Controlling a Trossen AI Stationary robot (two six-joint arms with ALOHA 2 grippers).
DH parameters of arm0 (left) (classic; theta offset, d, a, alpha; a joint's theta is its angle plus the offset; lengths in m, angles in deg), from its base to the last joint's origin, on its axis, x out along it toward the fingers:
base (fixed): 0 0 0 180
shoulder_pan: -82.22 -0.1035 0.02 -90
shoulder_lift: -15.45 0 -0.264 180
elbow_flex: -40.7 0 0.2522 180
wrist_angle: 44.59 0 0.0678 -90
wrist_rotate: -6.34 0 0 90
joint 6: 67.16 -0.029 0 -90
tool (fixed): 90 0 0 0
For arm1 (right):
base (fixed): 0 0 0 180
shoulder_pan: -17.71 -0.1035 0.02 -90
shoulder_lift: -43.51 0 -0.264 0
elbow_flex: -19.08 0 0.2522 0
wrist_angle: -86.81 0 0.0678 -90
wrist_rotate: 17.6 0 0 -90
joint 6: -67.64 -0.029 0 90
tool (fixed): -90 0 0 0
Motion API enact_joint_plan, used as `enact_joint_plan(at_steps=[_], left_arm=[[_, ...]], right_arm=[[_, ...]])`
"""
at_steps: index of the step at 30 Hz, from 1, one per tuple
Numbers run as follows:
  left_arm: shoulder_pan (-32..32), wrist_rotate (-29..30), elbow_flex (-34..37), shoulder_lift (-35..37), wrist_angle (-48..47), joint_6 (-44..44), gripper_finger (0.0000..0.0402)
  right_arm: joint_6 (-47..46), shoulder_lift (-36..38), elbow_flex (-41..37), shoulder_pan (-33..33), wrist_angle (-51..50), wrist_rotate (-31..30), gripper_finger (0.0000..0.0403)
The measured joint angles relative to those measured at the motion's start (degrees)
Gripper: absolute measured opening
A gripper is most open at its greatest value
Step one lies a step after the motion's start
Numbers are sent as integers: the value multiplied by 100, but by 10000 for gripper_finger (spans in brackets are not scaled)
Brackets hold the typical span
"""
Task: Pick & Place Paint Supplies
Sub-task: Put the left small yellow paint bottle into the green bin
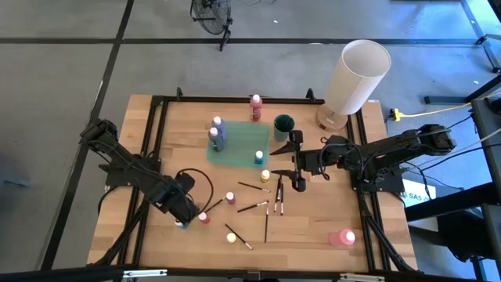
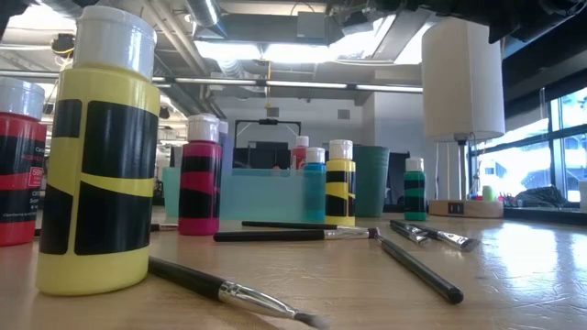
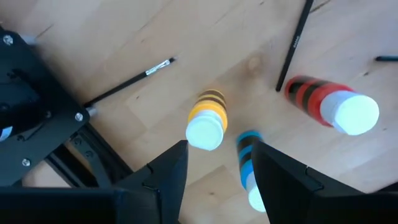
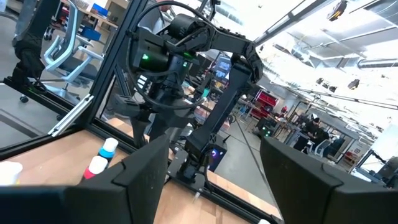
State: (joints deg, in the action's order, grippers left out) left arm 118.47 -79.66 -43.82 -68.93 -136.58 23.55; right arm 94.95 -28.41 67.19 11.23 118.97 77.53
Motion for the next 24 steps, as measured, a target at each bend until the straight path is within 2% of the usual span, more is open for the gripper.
enact_joint_plan(at_steps=[7, 13, 19, 24], left_arm=[[80, -73, 0, 0, 5, 60, 173], [117, 104, 21, 0, 7, -30, 173], [111, -213, 103, 2, 14, 297, 173], [111, -125, 103, 2, 21, 315, 173]], right_arm=[[48, 0, 0, 0, 8, 0, 256], [192, 0, 0, 0, 20, 0, 256], [271, 0, 0, 7, 85, -2, 256], [361, 0, 0, 7, 101, -2, 256]])
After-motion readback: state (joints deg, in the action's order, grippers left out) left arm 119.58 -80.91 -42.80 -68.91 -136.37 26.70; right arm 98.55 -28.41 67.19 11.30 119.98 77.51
